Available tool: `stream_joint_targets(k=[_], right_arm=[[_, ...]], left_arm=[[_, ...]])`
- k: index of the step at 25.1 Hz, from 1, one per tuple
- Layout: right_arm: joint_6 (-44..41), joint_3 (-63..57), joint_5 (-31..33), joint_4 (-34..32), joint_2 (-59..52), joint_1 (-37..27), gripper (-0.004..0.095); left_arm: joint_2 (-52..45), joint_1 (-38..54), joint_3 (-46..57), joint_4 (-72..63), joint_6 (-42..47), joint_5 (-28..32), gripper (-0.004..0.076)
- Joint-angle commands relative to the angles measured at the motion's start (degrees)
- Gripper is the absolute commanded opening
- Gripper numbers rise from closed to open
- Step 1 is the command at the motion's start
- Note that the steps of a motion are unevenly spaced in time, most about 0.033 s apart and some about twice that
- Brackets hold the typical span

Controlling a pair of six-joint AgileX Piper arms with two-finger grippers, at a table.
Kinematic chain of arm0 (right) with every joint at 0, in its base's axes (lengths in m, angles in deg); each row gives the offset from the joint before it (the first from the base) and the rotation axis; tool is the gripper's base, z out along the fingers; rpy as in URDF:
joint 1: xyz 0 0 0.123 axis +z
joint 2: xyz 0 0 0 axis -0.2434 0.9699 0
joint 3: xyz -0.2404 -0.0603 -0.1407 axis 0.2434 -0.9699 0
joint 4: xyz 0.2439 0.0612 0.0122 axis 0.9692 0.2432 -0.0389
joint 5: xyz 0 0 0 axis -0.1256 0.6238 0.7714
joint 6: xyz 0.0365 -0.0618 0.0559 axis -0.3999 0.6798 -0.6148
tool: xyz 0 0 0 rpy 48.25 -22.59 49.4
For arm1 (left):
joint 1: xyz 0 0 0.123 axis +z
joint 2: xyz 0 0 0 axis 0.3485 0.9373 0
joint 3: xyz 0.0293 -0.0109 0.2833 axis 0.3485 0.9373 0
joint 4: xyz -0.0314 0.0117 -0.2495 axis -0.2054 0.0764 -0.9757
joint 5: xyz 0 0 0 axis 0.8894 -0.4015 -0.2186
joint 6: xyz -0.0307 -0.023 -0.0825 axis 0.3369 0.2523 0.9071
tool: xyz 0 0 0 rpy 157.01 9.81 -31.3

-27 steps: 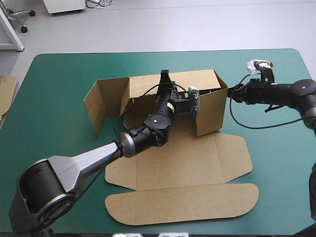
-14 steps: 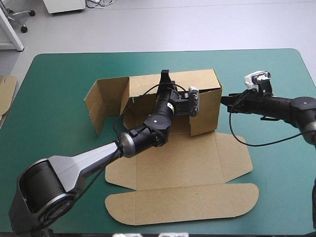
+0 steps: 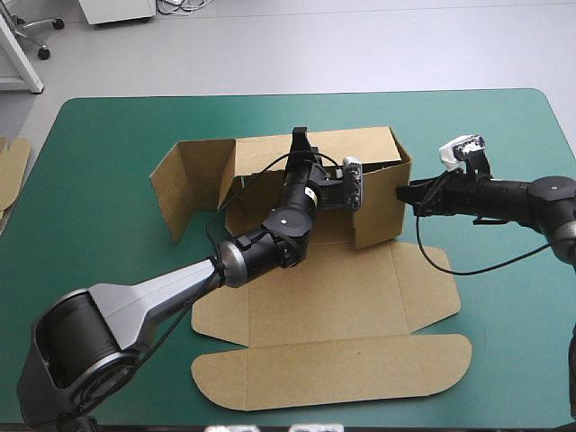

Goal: Fold the box

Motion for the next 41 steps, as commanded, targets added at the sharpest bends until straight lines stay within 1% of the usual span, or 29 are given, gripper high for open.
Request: stream_joint_targets(k=[1,3,7,9,11,12,13,14,15,18,20,21,23,25,27,28,32,36,37,41], right_arm=[[-0.4,1.1,3.97,2.11,-2.61,0.0,0.0376],[-0.4,1.1,4.39,2.11,-2.61,0.25,0.0372],[-0.01,1.1,0.9,2.11,-2.61,1.2,0.0336],[-0.62,1.1,0.85,1.67,-2.61,1.69,0.0336],[-5.84,1.1,0.67,-4.29,-3.77,2.93,0.0335],[-11.09,1.1,-0.65,-9.99,-5.78,3.63,0.0335],[-13.47,1.1,-1.37,-12.09,-6.92,3.83,0.0335],[-18.91,1.1,-2.82,-16.84,-10.37,3.77,0.0335],[-20.99,1.1,-3.28,-18.62,-11.9,3.77,0.0335],[-31.01,1.1,-4.62,-25.94,-17.4,3.77,0.0312],[-39.28,1.1,-4.87,-30.8,-21.32,3.77,0.0292],[-45.48,1.23,-4.87,-34.02,-23.92,3.77,0.0282],[-54.76,2.99,-4.76,-39.42,-27.24,3.77,0.0278],[-60.53,7.57,-3.79,-43.71,-27.51,3.77,0.0278],[-63.92,15.02,-2.91,-46.98,-24.08,3.53,0.0278],[-65.15,18.27,-2.03,-47.49,-21.96,3.18,0.0278],[-64.57,32.11,3.74,-46.41,-10.91,1.49,0.0278],[-64.04,44.94,10.21,-44.63,1.62,1.39,0.0278],[-64.49,49.55,11.86,-44.02,6.72,1.39,0.0278],[-67.77,59.48,14.39,-45.04,15.69,1.39,0.0278]], left_arm=[[-1.7,-0.09,-0.25,-1.57,2.37,-2.39,-0.0014],[-1.7,-0.09,-0.25,-1.32,3.24,-2.39,-0.0014],[-1.7,-0.09,-0.25,-1.32,4.37,-2.25,-0.0014],[-1.7,-0.09,-0.25,-1.32,4.73,-2.25,-0.0014],[-1.7,-0.09,-0.25,-1.42,5.0,-2.92,-0.0014],[-1.7,-0.09,-0.25,-1.43,5.14,-3.46,-0.0014],[-1.7,-0.09,-0.25,-1.55,5.14,-3.57,-0.0014],[-1.7,-0.09,-0.25,-1.79,5.14,-3.62,-0.0014],[-1.7,-0.09,-0.25,-1.79,5.14,-3.62,-0.0014],[-1.7,-0.09,-0.25,-1.79,5.14,-3.62,-0.0014],[-1.7,-0.09,-0.25,-1.79,5.14,-3.5,-0.0014],[-1.7,-0.09,-0.25,-1.79,5.14,-3.61,-0.0014],[-1.7,-0.09,-0.25,-1.56,5.01,-3.81,-0.0014],[-1.7,-0.09,-0.25,-1.56,5.9,-3.51,-0.0014],[-1.7,-0.09,-0.25,-1.56,6.43,-3.38,-0.0014],[-1.7,-0.09,-0.25,-1.33,6.43,-3.28,-0.0014],[-1.7,-0.09,-0.25,-0.67,6.43,-3.28,-0.0014],[-1.7,-0.09,-0.25,-0.2,6.43,-3.28,-0.0014],[-1.7,-0.09,-0.25,0.15,6.43,-3.18,-0.0014],[-1.7,-0.09,-0.25,0.36,6.43,-3.18,-0.0014]])
